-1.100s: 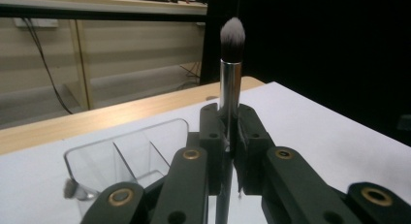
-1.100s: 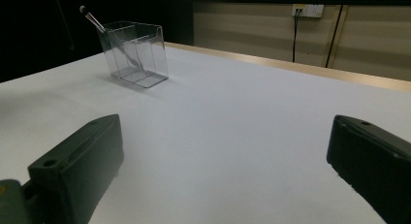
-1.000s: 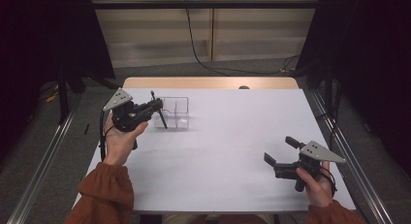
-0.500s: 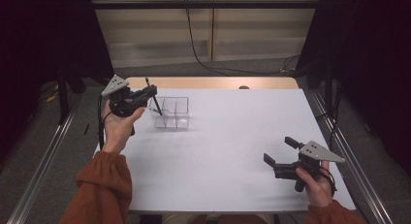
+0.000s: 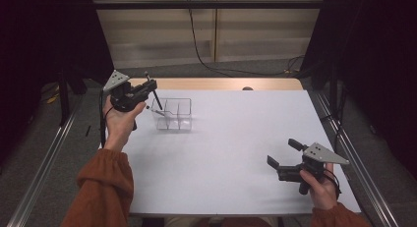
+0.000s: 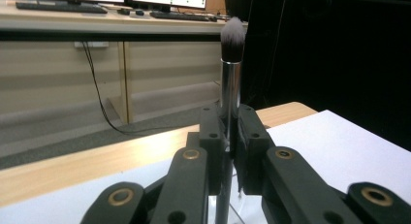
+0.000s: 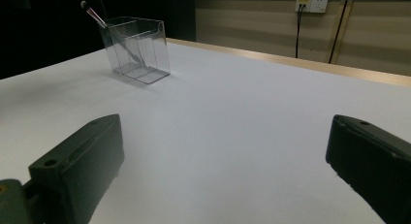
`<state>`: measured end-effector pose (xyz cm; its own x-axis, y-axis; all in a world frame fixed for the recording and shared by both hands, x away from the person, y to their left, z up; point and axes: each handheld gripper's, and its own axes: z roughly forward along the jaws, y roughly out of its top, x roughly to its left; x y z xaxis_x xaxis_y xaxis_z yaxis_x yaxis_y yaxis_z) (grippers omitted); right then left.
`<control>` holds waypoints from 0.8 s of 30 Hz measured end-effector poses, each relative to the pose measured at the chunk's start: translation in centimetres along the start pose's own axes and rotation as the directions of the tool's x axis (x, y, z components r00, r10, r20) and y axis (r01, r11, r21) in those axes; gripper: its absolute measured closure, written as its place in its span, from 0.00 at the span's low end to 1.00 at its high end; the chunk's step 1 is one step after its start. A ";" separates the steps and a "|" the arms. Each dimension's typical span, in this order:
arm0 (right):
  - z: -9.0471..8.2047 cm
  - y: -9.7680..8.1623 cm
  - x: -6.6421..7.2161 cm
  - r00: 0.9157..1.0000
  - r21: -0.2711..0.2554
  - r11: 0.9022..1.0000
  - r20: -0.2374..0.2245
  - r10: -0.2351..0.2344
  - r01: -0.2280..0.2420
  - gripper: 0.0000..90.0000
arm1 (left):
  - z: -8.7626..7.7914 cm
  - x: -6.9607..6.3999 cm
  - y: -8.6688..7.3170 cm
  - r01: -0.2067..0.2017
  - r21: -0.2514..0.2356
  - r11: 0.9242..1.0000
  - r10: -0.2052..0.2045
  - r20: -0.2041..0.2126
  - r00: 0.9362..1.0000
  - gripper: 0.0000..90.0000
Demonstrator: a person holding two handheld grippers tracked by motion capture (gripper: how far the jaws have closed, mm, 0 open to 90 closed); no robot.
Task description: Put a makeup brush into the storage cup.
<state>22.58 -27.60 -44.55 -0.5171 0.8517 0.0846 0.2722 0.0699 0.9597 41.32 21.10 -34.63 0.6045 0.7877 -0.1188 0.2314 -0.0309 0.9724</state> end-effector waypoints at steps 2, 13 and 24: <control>0.0 0.0 0.0 1.000 0.000 1.000 0.000 0.001 -0.001 0.00 | 0.1 0.0 0.2 -0.010 -0.003 1.000 0.010 -0.003 1.000 0.93; 0.1 0.0 0.0 1.000 0.007 1.000 -0.007 0.001 -0.001 0.00 | 1.7 0.8 -0.9 -0.025 0.051 0.998 0.026 -0.020 0.999 0.93; 0.1 -0.1 0.1 1.000 0.009 1.000 -0.010 0.002 -0.002 0.00 | 1.7 1.1 -2.1 -0.019 0.089 0.996 0.021 -0.022 1.000 0.93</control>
<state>22.60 -27.49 -44.62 -0.5246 0.8466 0.0895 0.2809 0.0729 0.9570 42.82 20.97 -37.15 0.5922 0.8002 -0.0941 0.2872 -0.1005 0.9526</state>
